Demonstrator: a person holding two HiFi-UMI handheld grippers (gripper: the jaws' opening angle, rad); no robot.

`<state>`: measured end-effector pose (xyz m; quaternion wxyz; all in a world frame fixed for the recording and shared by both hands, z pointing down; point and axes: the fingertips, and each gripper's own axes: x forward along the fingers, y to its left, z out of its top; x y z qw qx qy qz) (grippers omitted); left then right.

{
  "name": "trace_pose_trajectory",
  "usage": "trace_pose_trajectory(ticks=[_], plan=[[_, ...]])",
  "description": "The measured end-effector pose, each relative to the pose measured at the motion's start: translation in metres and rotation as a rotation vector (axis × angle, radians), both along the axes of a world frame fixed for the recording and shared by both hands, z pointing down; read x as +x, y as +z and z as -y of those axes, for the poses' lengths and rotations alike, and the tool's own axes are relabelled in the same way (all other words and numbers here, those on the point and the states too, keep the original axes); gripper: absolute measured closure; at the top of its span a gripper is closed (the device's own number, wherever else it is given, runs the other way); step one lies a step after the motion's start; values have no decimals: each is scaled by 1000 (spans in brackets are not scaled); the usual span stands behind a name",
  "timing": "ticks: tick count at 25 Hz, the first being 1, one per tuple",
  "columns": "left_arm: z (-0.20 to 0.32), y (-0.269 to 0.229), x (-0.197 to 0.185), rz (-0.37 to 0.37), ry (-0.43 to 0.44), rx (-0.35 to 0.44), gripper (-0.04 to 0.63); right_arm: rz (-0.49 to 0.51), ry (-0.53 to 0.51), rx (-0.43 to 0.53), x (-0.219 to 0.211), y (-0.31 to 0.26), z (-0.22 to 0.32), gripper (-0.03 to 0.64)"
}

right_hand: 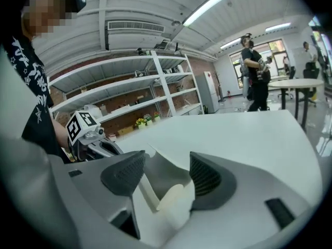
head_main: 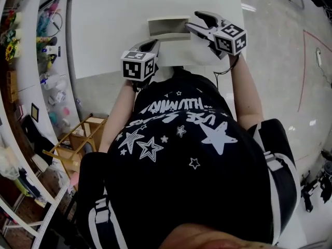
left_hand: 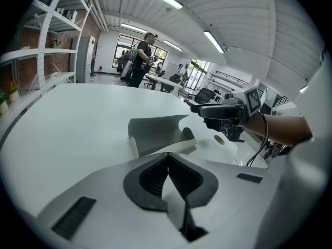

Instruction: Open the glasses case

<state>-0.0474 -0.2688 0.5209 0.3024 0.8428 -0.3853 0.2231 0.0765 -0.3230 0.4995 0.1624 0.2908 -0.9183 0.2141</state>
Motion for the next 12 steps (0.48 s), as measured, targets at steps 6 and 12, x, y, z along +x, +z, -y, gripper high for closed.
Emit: trace_pose_trajectory(ticks=[6,12], plan=[[-36,-23,-29,-60,-7,33,583,81,126,40,-6,-30,-50,337],[-79,-36,-50,-98,45,59,583,114,245,91,-24,-56,-107,442]])
